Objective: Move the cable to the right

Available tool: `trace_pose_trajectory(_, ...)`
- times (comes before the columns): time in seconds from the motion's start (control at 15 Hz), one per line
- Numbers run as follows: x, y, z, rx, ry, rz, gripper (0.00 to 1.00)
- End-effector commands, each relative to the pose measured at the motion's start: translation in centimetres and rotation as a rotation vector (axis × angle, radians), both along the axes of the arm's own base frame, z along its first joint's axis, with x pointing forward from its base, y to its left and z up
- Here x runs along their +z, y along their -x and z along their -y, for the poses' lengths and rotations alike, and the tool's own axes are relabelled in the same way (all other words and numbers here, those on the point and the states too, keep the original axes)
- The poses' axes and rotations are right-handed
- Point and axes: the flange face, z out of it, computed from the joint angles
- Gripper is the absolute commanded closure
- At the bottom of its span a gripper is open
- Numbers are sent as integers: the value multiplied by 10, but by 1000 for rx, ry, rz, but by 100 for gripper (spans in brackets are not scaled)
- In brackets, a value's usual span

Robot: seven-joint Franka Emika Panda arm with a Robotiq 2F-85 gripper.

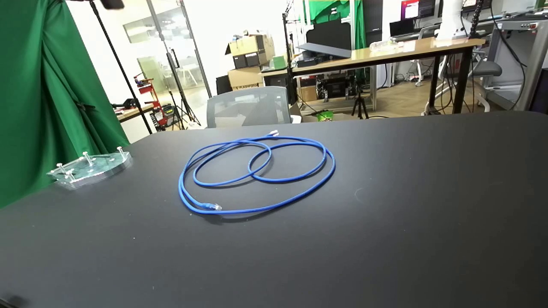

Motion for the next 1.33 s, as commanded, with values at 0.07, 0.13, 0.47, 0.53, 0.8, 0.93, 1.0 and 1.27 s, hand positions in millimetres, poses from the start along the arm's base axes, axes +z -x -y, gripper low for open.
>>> trace_pose_trajectory(0.07, -12, -21, -7, 74, -20, -26, 0)
trace_pose_trajectory(0.13, -17, -30, -10, 81, -13, -45, 0)
trace_pose_trajectory(0.47, -27, -51, -13, 8, 5, -78, 0)
trace_pose_trajectory(0.53, -31, -61, -11, -16, -8, -94, 0)
trace_pose_trajectory(0.8, -61, -110, 1, -162, -30, -130, 0)
trace_pose_trajectory(0.93, -78, -140, 3, -196, -36, -129, 0)
trace_pose_trajectory(1.0, -88, -156, 1, -207, -31, -135, 0)
trace_pose_trajectory(1.27, -119, -208, -20, -212, 22, -157, 0)
